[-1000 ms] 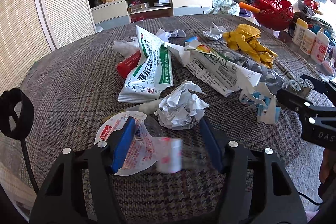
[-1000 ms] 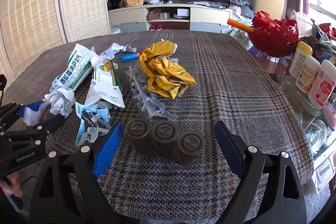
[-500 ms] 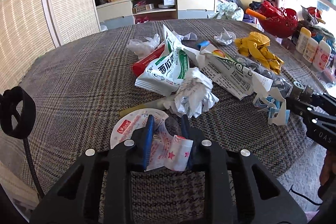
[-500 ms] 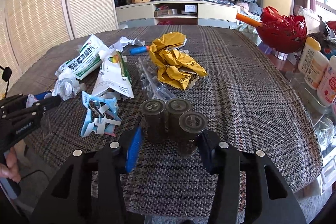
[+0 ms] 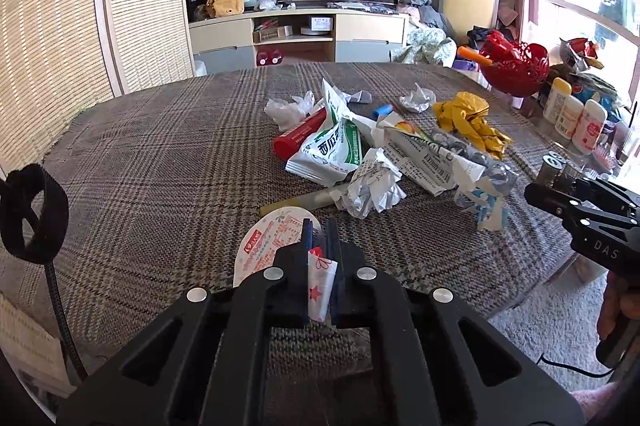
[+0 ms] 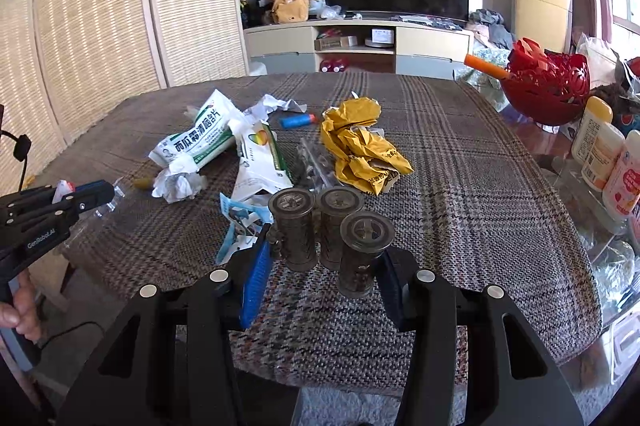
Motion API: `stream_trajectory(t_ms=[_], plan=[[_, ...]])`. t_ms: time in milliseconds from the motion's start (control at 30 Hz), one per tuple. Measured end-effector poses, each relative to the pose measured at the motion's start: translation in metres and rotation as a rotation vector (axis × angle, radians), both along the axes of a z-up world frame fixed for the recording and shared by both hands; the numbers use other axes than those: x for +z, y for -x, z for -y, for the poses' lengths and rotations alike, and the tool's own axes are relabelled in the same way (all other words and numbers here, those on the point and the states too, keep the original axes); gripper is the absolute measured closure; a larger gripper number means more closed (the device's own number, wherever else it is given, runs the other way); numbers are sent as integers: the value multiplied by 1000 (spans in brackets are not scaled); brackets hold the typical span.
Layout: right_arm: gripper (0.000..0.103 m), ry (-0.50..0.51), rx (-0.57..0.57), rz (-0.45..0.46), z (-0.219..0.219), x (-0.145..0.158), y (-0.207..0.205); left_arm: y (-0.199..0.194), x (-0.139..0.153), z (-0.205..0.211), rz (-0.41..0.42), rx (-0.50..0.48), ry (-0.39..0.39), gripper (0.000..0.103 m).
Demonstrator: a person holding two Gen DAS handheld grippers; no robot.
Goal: Collect trash
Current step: 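Carry both held items to the black bin and open both tools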
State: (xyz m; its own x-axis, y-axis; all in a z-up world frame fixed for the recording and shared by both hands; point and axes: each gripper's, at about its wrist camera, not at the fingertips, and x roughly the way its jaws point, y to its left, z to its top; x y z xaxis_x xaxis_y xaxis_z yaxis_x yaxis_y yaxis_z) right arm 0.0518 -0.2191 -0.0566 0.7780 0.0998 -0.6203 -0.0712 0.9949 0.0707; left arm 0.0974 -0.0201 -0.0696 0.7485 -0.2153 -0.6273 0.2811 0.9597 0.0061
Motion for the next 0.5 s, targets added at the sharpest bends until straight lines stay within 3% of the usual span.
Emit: stream_trajectory(t_ms=[500], plan=[[54,62,136,-31,-22,28,53,72,29,-16,59,-17,96,98]])
